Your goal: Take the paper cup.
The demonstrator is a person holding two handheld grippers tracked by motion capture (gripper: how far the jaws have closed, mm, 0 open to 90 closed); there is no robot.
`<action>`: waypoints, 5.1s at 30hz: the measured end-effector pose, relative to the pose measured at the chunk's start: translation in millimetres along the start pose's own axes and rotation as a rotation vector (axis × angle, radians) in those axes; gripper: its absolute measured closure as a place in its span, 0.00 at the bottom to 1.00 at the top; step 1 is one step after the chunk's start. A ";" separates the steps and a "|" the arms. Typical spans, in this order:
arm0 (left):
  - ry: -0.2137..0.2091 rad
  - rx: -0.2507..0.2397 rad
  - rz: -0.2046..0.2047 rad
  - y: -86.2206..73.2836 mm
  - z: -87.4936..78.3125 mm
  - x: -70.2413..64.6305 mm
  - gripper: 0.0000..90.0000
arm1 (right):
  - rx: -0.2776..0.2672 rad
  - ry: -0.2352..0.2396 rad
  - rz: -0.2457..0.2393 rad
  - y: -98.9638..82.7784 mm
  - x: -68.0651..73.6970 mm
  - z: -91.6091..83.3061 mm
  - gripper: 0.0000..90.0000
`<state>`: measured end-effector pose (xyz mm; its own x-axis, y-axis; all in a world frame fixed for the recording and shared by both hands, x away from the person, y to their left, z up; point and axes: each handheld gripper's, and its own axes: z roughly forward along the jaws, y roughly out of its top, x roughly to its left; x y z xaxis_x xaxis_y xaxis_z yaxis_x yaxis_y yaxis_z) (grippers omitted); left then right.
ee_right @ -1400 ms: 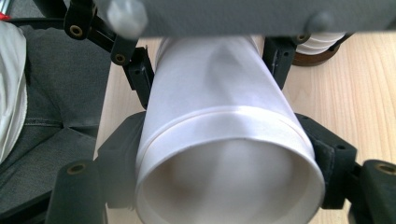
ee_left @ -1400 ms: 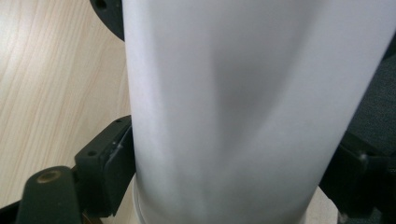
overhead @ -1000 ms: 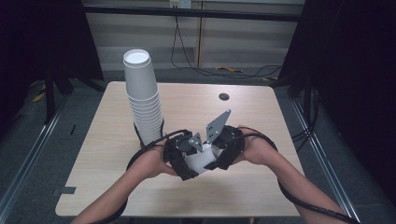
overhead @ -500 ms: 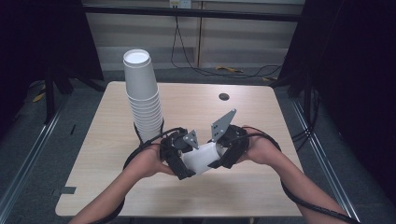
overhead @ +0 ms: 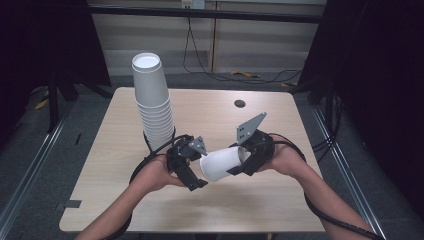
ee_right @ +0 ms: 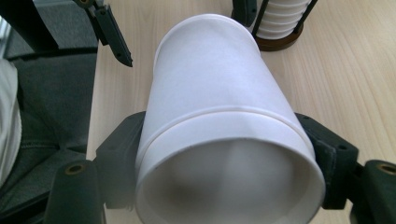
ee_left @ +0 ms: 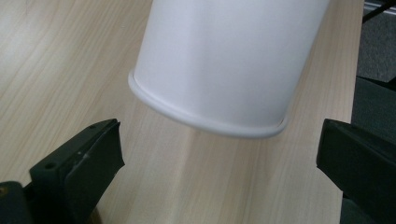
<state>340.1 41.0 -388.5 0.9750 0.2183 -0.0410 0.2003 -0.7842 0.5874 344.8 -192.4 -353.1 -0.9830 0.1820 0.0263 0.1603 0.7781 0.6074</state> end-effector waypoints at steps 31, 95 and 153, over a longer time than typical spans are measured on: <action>-0.062 -0.218 -0.114 -17.1 19.5 10.0 0.01 | -0.118 0.021 0.053 -13.1 -3.4 -6.2 0.28; 0.007 -0.031 0.040 1.7 11.0 1.1 0.17 | 0.054 -0.033 -0.044 2.2 4.5 1.3 0.18; -0.003 0.101 0.083 16.4 18.0 -3.3 0.14 | 0.329 -0.064 -0.162 16.8 19.3 35.3 0.30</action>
<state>341.9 17.0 -393.3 0.9889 0.1484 0.0019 0.1272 -0.8538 0.5048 331.7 -154.6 -370.4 -0.9920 0.0700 -0.1054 0.0339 0.9496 0.3117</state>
